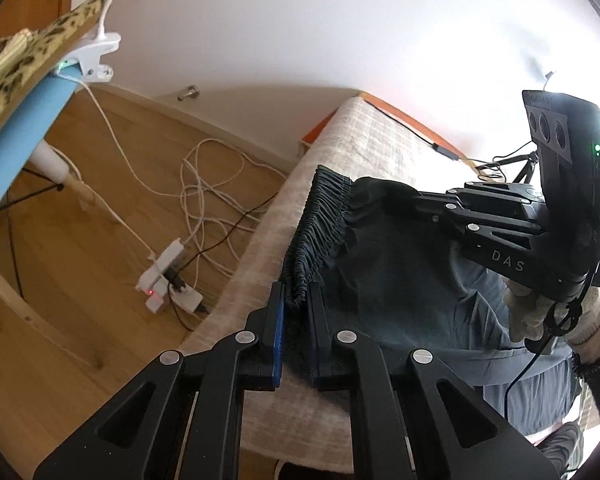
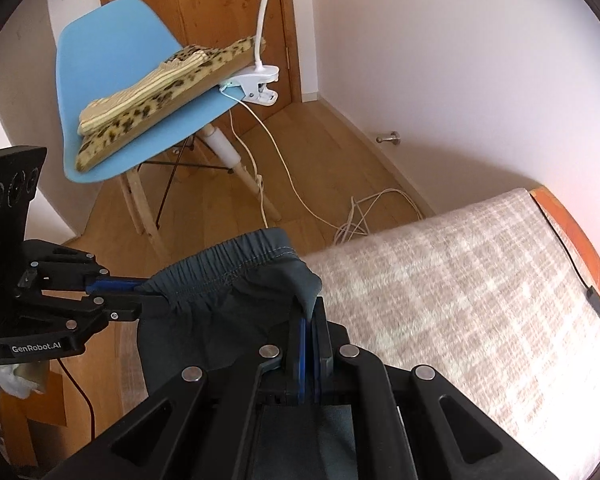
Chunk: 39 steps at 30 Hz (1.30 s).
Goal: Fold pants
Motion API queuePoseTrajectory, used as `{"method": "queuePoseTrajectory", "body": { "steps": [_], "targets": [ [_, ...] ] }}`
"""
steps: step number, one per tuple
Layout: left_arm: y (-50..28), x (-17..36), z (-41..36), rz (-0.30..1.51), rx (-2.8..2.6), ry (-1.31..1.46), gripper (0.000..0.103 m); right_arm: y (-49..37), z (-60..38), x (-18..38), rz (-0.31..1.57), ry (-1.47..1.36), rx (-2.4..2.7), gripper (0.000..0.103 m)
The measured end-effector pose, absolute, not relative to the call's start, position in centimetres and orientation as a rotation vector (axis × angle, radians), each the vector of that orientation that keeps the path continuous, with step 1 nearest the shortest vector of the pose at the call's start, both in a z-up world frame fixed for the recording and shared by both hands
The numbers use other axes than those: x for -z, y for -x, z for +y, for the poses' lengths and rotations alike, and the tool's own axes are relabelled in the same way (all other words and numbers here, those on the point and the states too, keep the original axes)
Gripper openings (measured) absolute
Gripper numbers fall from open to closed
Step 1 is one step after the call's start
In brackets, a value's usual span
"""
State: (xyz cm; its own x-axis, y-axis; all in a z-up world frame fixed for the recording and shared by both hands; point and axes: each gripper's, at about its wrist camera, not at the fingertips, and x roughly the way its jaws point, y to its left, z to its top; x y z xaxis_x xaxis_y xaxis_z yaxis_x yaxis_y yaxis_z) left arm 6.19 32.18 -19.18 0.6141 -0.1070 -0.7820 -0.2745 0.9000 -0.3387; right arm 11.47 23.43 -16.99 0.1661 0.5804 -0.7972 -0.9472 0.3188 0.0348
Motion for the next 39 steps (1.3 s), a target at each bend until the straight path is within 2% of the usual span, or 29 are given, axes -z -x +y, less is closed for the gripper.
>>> {"method": "queuePoseTrajectory", "body": {
  "steps": [5,6,7,8,10,11,15,19,22,24,28,30,39],
  "targets": [
    [-6.5,20.8,32.0,0.962,-0.103,0.471,0.008,-11.5,24.1,19.3,0.873,0.572,-1.159,0.000],
    [-6.5,20.9,31.9,0.965,-0.102,0.467,0.008,-11.5,23.8,19.6,0.882,0.567,-1.161,0.003],
    [-6.6,20.8,31.8,0.969,-0.100,0.464,0.009,-11.5,23.6,19.8,0.892,0.560,-1.177,0.007],
    [-6.6,20.7,31.8,0.976,-0.106,0.455,0.013,-11.5,23.3,19.9,0.899,0.555,-1.165,0.023],
    [-6.7,20.4,31.9,0.988,-0.123,0.450,0.018,-11.5,22.3,19.4,0.891,0.532,-1.154,0.046],
    [-6.7,20.1,32.0,0.990,-0.126,0.454,0.022,-11.5,21.7,18.9,0.884,0.514,-1.151,0.047],
    [-6.4,18.1,31.8,0.970,-0.117,0.421,0.022,-11.5,18.0,16.0,0.866,0.423,-1.123,0.051],
    [-6.2,14.4,31.2,0.935,-0.095,0.352,0.022,-11.1,13.4,13.1,0.835,0.347,-1.096,0.064],
    [-6.6,11.1,30.6,0.910,-0.072,0.309,0.030,-10.6,9.6,11.5,0.817,0.313,-1.048,0.064],
    [-6.7,9.1,30.1,0.885,-0.057,0.288,0.050,-10.4,6.7,10.3,0.803,0.287,-1.000,0.064],
    [-6.7,4.8,27.7,0.839,0.018,0.245,0.058,-9.9,0.7,8.6,0.782,0.208,-0.906,0.064],
    [-6.9,3.4,25.8,0.815,0.059,0.221,0.066,-9.4,-3.0,8.1,0.785,0.156,-0.855,0.064],
    [-10.2,2.7,13.5,0.821,0.356,0.173,0.067,-6.7,-20.5,7.7,0.785,-0.024,-0.550,0.064]
  ]
}}
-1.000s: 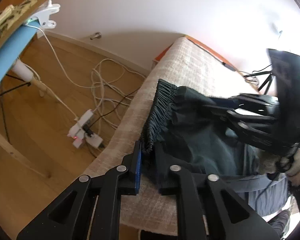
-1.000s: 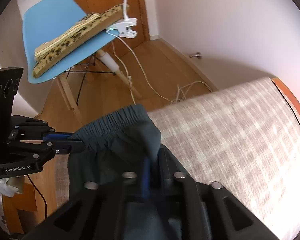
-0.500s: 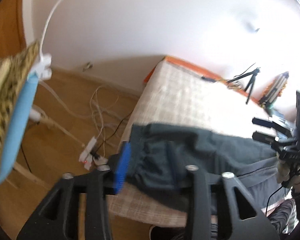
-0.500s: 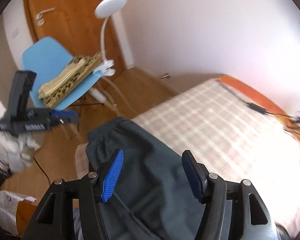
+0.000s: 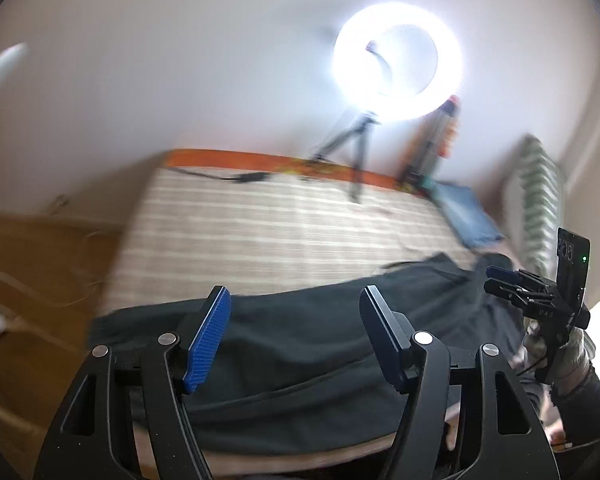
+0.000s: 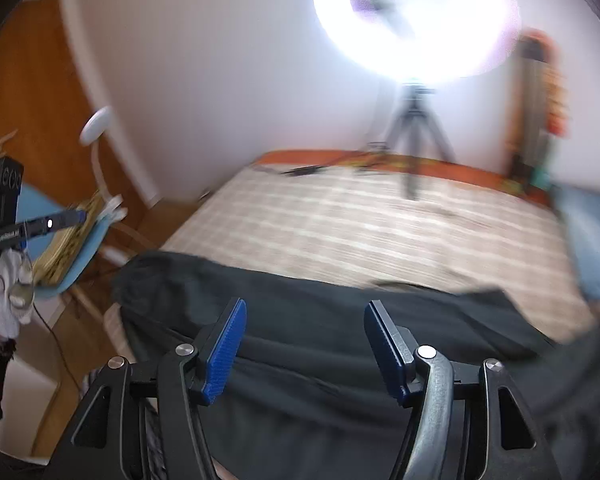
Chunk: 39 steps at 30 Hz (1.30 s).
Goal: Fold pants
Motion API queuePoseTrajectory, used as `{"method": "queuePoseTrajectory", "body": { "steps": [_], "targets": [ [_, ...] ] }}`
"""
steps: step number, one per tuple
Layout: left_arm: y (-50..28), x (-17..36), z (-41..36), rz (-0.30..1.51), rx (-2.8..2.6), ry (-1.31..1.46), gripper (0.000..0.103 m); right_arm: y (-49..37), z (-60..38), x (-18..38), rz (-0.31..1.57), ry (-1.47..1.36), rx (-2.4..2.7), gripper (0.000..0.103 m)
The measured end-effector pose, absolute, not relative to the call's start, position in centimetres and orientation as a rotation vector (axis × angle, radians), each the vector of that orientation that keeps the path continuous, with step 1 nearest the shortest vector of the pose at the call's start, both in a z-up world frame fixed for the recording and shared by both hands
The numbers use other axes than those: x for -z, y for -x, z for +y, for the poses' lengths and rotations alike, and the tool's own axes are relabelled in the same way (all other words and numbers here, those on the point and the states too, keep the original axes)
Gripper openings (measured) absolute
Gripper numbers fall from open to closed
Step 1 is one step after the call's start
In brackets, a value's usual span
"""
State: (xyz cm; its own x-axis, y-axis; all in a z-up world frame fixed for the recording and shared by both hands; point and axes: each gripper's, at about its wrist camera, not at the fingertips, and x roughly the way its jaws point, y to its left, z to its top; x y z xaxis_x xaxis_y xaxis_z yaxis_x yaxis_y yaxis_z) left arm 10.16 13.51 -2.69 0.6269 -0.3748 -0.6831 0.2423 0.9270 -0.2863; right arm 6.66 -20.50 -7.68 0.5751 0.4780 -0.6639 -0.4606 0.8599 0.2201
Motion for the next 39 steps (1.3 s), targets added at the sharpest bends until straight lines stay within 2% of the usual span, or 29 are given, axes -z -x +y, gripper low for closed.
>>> {"method": "queuePoseTrajectory", "body": {
  "steps": [7,11,15,29,39],
  "targets": [
    [-13.1,2.7,2.4,0.850,0.562,0.165,0.067,-2.8,-32.6,6.8,0.748,-0.091,-0.298,0.064],
    [-14.7,4.2,-4.0,0.894,0.668,0.147,0.072,-1.2,-38.7,6.9,0.751,-0.157,-0.193,0.064],
    [-16.4,6.2,-10.3,0.962,0.766,0.172,0.072,0.7,-44.3,7.5,0.751,-0.218,-0.095,0.065],
    [-21.4,13.5,-28.1,1.191,0.916,0.167,0.072,5.7,-55.1,9.6,0.747,-0.350,0.076,0.065],
    [-23.9,18.6,-33.9,1.335,0.874,0.221,0.072,6.4,-58.1,10.7,0.761,-0.383,0.090,0.065]
  ]
}}
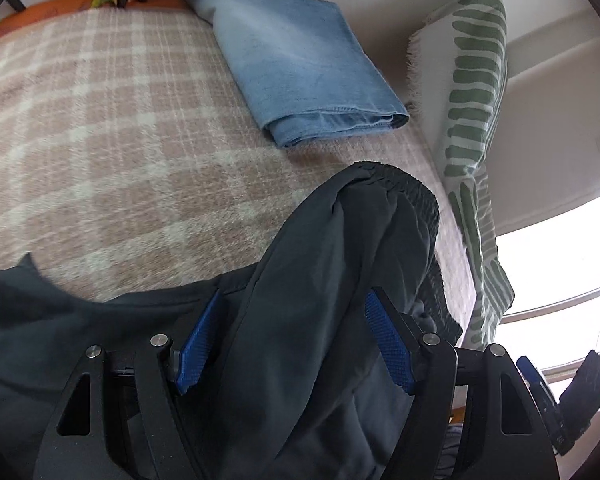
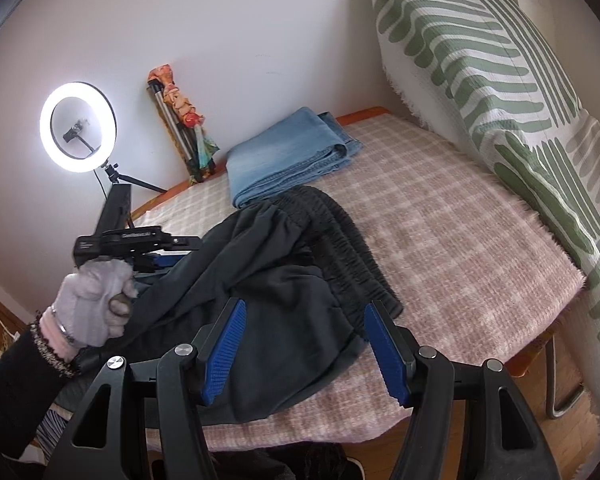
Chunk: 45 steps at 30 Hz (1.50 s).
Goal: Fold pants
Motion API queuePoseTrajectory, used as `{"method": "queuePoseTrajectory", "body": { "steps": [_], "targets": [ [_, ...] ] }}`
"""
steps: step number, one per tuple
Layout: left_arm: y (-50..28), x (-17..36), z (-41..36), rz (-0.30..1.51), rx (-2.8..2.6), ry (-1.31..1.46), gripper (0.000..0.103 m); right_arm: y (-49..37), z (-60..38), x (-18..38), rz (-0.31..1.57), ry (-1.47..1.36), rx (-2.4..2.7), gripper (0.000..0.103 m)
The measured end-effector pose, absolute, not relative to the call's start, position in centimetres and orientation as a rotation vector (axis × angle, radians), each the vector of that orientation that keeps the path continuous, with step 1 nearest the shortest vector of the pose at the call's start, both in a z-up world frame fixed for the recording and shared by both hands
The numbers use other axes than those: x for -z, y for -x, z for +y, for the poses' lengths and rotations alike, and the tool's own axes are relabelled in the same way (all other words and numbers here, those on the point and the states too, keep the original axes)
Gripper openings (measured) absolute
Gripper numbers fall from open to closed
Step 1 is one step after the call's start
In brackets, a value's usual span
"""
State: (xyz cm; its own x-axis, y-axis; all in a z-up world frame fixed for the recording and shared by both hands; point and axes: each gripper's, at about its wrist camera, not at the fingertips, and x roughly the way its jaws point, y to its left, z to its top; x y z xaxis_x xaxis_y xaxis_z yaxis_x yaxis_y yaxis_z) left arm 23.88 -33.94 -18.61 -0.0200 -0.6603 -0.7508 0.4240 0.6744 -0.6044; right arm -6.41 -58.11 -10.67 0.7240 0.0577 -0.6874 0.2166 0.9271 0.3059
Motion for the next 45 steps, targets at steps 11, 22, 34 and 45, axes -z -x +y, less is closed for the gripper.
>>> {"method": "queuePoseTrajectory", "body": {
  "steps": [11,22,34,45],
  "targets": [
    [-22.2,16.9,-36.3,1.216,0.940,0.163,0.008,5.9,-60.0,11.9,0.784,-0.393,0.090,0.065],
    [-11.7,12.5,-37.4,1.081,1.235,-0.051,0.008,2.5,-62.2,11.5,0.794,-0.425,0.057,0.065],
    [-7.4,14.8,-35.3,1.156,1.234,-0.168,0.016,-3.1,-63.4,16.1,0.972,-0.570,-0.062,0.066],
    [-6.1,13.8,-21.8,1.120,0.997,-0.265,0.047,-3.4,-63.8,19.3,1.118,-0.404,0.030,0.065]
  ]
}}
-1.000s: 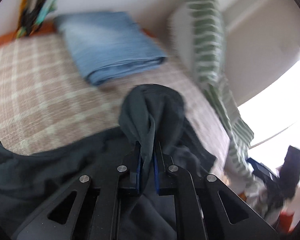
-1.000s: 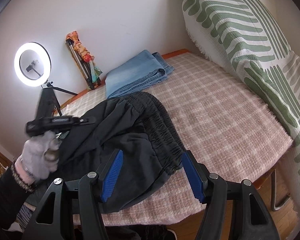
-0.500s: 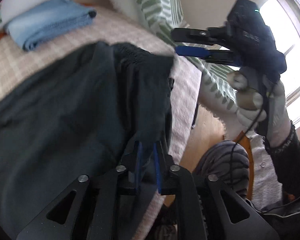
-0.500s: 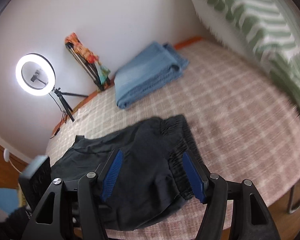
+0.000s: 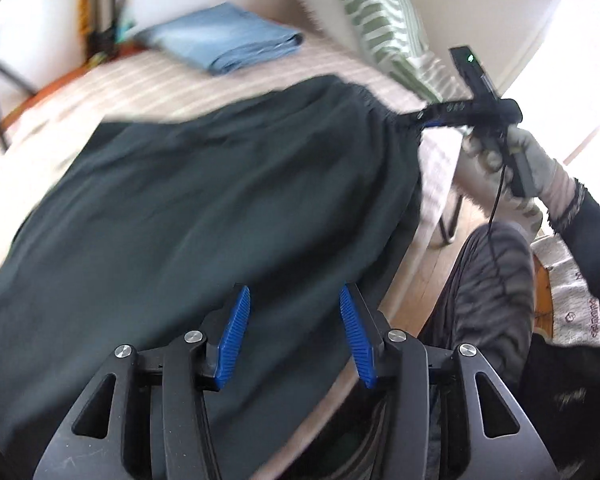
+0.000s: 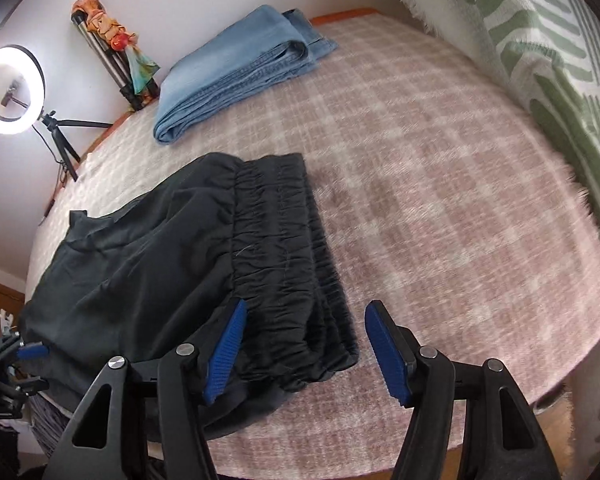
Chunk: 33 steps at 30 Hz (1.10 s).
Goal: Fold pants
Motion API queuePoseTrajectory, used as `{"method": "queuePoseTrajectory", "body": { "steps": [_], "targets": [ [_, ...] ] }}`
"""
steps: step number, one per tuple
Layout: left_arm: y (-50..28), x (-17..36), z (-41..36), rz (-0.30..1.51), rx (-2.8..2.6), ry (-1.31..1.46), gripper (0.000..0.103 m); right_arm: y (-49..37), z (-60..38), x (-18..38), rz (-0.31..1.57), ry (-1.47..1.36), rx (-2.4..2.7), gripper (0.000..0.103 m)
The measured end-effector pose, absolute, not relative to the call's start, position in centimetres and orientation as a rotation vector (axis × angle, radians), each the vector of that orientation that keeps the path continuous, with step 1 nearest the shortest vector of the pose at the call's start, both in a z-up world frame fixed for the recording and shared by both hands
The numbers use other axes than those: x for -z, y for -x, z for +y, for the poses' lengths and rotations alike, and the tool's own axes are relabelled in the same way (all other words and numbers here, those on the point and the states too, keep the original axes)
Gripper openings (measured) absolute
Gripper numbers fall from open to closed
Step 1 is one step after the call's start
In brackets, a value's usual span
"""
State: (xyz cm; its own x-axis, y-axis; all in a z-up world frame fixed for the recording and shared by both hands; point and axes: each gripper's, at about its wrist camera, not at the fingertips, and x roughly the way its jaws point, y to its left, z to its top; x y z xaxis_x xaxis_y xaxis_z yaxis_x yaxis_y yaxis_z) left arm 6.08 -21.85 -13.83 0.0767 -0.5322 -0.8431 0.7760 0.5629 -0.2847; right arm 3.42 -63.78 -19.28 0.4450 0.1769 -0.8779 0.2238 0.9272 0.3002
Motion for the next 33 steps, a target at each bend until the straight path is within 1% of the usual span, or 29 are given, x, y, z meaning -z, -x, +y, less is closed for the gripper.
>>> {"method": "queuePoseTrajectory", "body": {
  "steps": [2,8,10,12,19,20,21,22,23,24,25,26,27,29,32,33],
  "targets": [
    [-5.2,14.8,-20.4,1.139,0.960,-0.303,0.049,-3.4,-63.5,19.4,1.122,-0.430,0.003,0.065],
    [-3.8,16.2,-18.1,1.117,0.871,-0.438,0.049,-3.6,-62.4,19.6,1.139,-0.381,0.038,0.065],
    [-3.4,16.1,-18.2,1.102,0.874,-0.467,0.049,-3.6,-62.4,19.6,1.144,-0.380,0.046,0.065],
    [-2.9,16.1,-18.4,1.075,0.865,-0.509,0.052,-3.8,-62.3,19.8,1.151,-0.374,0.057,0.065],
    [-2.1,17.5,-19.3,1.003,0.832,-0.631,0.052,-4.0,-61.7,19.8,1.154,-0.344,0.099,0.062],
    [-2.2,17.6,-19.1,1.005,0.832,-0.622,0.048,-4.0,-61.6,19.7,1.155,-0.337,0.102,0.061],
    [-2.4,17.6,-18.8,1.005,0.834,-0.612,0.037,-4.1,-61.5,19.7,1.156,-0.330,0.104,0.061],
    [-2.6,17.6,-18.6,1.004,0.837,-0.601,0.030,-4.0,-61.4,19.6,1.158,-0.325,0.106,0.060],
    [-2.9,17.5,-18.3,1.009,0.840,-0.579,0.014,-4.1,-61.3,19.5,1.158,-0.321,0.108,0.060],
    [-3.2,17.5,-18.1,1.017,0.844,-0.554,0.009,-4.2,-61.3,19.5,1.158,-0.316,0.112,0.058],
    [-3.6,17.4,-17.8,1.029,0.850,-0.521,0.008,-4.2,-61.3,19.4,1.157,-0.312,0.113,0.054],
    [-3.9,17.2,-17.6,1.035,0.851,-0.485,0.004,-4.3,-61.2,19.3,1.153,-0.305,0.117,0.047],
    [-4.0,16.9,-17.4,1.035,0.853,-0.460,0.003,-4.4,-61.2,19.2,1.147,-0.291,0.126,0.043],
    [-3.9,16.0,-17.1,1.020,0.866,-0.422,0.003,-4.3,-61.2,18.8,1.131,-0.275,0.137,0.029],
    [-3.1,15.1,-17.0,1.007,0.893,-0.423,0.002,-3.9,-61.5,17.9,1.101,-0.274,0.134,0.020],
    [-2.9,14.9,-17.0,1.005,0.899,-0.427,0.002,-3.6,-61.7,17.4,1.086,-0.281,0.125,0.019]
  ]
}}
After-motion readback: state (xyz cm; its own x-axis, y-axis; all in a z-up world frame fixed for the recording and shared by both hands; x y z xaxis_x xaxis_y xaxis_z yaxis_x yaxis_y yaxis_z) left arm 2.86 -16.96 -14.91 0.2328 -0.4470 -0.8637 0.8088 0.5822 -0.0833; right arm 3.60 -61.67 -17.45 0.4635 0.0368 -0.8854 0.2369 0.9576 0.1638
